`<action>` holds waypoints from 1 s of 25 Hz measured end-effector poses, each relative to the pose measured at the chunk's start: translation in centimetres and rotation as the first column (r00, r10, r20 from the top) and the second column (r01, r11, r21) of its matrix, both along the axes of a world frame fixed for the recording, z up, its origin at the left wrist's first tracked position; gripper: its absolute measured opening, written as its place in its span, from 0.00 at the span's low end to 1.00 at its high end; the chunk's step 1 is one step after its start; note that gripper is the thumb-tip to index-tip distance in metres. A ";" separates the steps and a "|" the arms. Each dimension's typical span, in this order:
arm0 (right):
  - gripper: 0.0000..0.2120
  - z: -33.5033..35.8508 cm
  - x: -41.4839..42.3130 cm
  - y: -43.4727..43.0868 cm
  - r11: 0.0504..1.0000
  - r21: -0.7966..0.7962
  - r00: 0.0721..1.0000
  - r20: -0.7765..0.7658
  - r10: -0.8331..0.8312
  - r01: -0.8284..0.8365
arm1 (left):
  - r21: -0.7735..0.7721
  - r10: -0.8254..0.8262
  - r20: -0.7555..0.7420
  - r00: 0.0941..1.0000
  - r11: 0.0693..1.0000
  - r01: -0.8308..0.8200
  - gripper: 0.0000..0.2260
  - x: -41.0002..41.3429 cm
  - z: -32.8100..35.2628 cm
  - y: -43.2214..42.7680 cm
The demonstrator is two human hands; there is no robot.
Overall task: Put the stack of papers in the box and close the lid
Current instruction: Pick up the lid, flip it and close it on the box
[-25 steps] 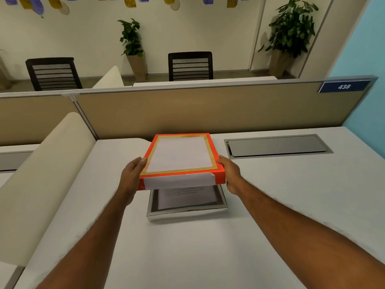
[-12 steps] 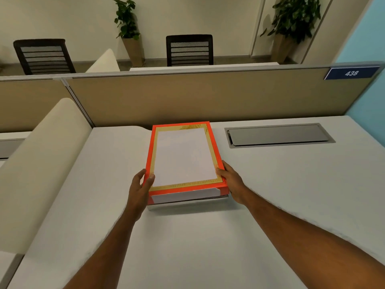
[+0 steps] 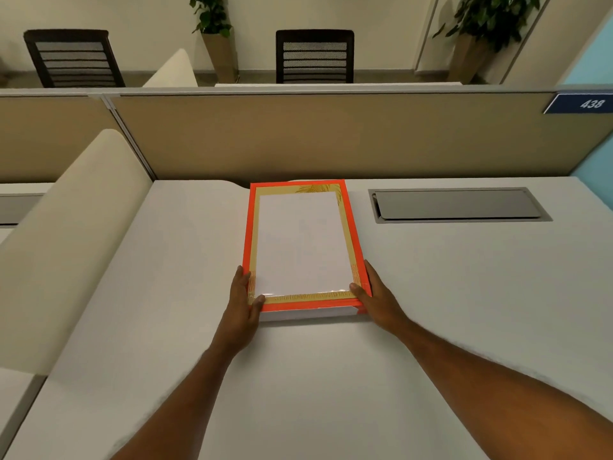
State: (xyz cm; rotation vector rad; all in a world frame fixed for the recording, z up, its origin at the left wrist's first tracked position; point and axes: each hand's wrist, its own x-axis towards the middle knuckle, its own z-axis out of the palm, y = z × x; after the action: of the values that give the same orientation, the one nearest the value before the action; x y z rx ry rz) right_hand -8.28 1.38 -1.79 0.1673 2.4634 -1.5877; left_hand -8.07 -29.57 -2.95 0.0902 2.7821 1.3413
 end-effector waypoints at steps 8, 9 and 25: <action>0.39 -1.5 0.1 0.7 0.994 0.106 0.993 -0.120 0.015 -0.003 | -0.119 -0.032 -0.085 0.996 0.993 0.022 0.31 -0.6 -0.5 -0.9; 0.40 -1.5 -0.2 0.9 0.990 0.137 0.992 -0.125 0.001 0.016 | -0.144 -0.030 -0.087 0.996 0.989 0.018 0.32 -1.0 -0.4 -1.4; 0.35 2.6 -20.0 0.0 0.789 0.582 0.967 -0.020 0.254 -0.196 | -0.543 -0.198 0.217 0.956 0.789 0.287 0.37 -21.3 4.8 2.1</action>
State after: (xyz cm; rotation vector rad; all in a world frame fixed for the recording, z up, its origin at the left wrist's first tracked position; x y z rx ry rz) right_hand -28.24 1.41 0.78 -0.1208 2.8399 -0.7275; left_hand -29.35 -27.46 1.83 0.2954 2.7845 0.4001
